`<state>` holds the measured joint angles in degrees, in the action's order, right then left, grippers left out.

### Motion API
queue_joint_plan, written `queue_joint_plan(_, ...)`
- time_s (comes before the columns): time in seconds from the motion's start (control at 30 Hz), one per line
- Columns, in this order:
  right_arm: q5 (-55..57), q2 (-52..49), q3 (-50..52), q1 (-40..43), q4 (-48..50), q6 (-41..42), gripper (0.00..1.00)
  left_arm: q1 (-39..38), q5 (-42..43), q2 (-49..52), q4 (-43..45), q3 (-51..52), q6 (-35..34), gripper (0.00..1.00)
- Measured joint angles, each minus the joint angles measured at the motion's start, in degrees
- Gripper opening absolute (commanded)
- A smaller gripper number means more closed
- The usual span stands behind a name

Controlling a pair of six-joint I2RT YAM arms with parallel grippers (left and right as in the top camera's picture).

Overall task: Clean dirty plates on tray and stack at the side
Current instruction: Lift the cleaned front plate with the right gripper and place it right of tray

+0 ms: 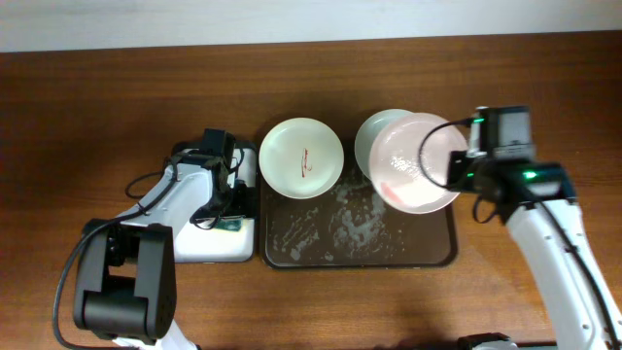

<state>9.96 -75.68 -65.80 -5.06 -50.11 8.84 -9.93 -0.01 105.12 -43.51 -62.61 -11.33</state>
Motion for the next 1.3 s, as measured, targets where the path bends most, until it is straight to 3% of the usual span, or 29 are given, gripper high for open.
queue_joint_plan(0.33,31.5,0.0,0.0,-23.7,0.2,2.9,0.04,0.0,0.0,0.0,0.3,-0.1,0.0,0.92)
queue_joint_plan(0.73,48.2,-11.0,-0.1,-36.1,0.9,1.7,0.04,0.0,0.0,0.0,0.7,-0.2,0.0,0.92)
queue_joint_plan(1.07,53.9,-11.4,-0.1,-37.0,1.3,3.1,0.04,0.0,0.0,0.0,0.7,-0.2,0.0,0.92)
queue_joint_plan(1.3,39.7,-11.4,-0.1,-25.0,1.3,10.7,0.04,0.0,0.0,0.0,0.7,-0.2,0.0,0.92)
